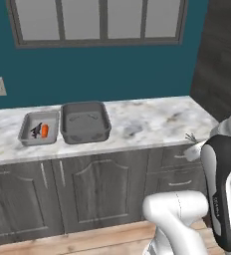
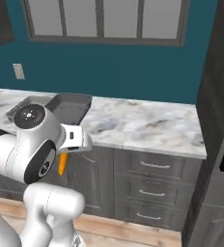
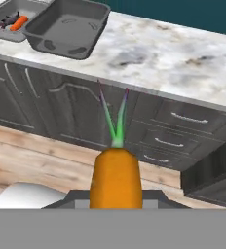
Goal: Place one carrot and one fish in each tupperware on the nearby counter, to pack two identical lunches.
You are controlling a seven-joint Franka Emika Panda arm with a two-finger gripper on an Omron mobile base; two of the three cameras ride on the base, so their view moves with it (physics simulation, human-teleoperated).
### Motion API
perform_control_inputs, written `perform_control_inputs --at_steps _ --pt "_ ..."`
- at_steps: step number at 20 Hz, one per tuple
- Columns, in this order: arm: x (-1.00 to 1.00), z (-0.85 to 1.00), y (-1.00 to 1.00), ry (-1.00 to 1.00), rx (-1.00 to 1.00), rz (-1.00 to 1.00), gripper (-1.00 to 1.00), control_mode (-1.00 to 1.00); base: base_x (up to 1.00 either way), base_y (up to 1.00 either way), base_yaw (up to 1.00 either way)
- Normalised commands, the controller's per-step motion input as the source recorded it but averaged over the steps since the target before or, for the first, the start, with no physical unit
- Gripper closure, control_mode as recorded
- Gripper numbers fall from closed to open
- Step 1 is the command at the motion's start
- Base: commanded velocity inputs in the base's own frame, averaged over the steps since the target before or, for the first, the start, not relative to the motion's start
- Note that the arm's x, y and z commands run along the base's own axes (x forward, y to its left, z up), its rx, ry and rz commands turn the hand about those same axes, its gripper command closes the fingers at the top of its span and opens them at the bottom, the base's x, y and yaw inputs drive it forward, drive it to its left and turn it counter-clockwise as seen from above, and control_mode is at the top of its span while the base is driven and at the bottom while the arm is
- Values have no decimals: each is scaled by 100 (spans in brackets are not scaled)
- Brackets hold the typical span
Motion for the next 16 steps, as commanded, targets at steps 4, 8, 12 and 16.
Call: perform_control_inputs --at_steps 4,8,12,16 --pt "0 0 0 0 0 0 100 100 56 100 0" --pt "0 0 0 0 0 0 100 100 81 61 0" --pt "0 0 0 0 0 0 100 100 84 52 0" --pt "0 0 0 0 0 0 100 100 86 24 0"
